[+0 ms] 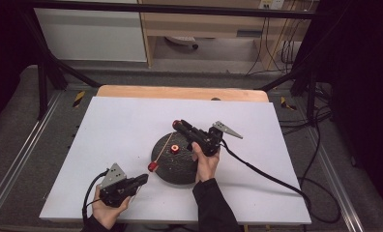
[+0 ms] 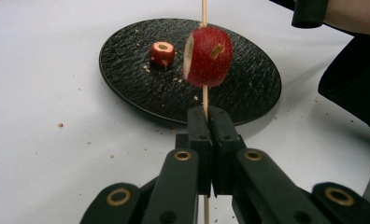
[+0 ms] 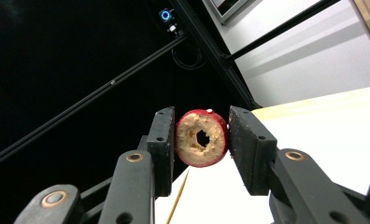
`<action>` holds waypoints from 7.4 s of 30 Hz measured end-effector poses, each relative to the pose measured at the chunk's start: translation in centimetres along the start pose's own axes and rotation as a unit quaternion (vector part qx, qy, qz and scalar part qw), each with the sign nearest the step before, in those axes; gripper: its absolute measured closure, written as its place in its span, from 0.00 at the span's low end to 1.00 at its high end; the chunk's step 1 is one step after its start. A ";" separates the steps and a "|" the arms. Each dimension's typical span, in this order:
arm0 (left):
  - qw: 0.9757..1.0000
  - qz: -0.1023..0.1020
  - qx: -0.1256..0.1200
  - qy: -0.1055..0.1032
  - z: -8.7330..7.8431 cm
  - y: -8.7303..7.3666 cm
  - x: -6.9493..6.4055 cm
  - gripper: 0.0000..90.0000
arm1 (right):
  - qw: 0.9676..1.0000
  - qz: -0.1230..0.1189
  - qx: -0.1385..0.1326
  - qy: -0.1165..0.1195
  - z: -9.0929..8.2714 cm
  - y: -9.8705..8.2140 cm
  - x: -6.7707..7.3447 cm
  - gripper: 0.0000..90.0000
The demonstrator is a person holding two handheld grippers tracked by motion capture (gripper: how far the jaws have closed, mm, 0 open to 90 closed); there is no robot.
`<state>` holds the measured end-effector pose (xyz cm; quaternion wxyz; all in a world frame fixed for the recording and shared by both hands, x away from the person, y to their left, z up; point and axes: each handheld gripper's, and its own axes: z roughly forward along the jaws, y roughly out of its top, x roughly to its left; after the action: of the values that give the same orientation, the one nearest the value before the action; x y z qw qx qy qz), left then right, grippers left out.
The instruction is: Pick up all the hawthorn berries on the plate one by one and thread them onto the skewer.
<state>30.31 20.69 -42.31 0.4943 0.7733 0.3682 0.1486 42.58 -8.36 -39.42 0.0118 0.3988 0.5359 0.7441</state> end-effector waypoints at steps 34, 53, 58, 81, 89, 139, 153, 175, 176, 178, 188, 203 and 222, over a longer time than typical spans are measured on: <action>0.999 -0.046 -0.018 0.009 0.9 0.4 -0.8 0.98 | 0.999 0.015 0.038 0.016 0.3 -3.2 0.2 0.70; 0.999 -0.051 -0.010 0.013 1.8 0.5 -0.7 0.98 | 0.995 0.010 0.102 0.019 -0.3 -6.6 1.3 0.70; 0.999 -0.050 -0.009 0.012 1.9 0.4 -0.7 0.98 | 0.993 0.011 0.114 0.019 -0.3 -7.1 1.4 0.70; 0.999 -0.024 0.006 0.022 0.3 0.0 0.7 0.98 | 0.970 -0.101 0.208 -0.072 -3.1 -1.9 0.7 0.24; 0.999 -0.019 0.014 0.024 -0.2 -0.2 1.4 0.98 | 0.942 -0.135 0.289 -0.100 -3.1 -1.3 -0.2 0.11; 0.998 -0.013 0.026 0.053 -0.9 -0.4 2.9 0.98 | 0.839 -0.188 0.488 -0.154 7.4 -0.8 -1.9 0.44; 0.998 -0.013 0.029 0.050 -0.8 -0.4 2.9 0.98 | 0.825 -0.183 0.515 -0.146 8.4 -1.6 -3.3 0.61; 0.999 0.003 0.012 0.044 -1.0 -0.3 2.3 0.98 | 0.841 -0.175 0.494 -0.136 7.4 -0.2 -1.7 0.69; 0.999 0.004 0.012 0.044 -1.0 -0.3 2.2 0.98 | 0.845 -0.173 0.488 -0.135 7.2 0.0 -1.4 0.69; 0.999 0.006 0.010 0.043 -1.0 -0.3 2.1 0.98 | 0.853 -0.169 0.477 -0.127 6.8 0.5 -1.0 0.69; 0.999 0.007 0.011 0.033 -0.7 -0.3 1.6 0.98 | 0.899 -0.132 0.407 -0.095 3.5 1.5 0.2 0.69; 1.000 0.005 0.012 0.021 -0.3 -0.3 0.9 0.98 | 0.967 -0.038 0.248 -0.053 -1.3 -0.1 -0.4 0.69; 1.000 -0.005 0.008 0.017 0.3 -0.3 0.1 0.98 | 0.997 0.034 0.051 -0.037 -2.2 -1.5 -0.6 0.69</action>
<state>30.44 20.63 -42.69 0.4828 0.7726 0.3816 0.1559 41.02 -9.72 -41.22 -0.0137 0.4443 0.5589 0.7000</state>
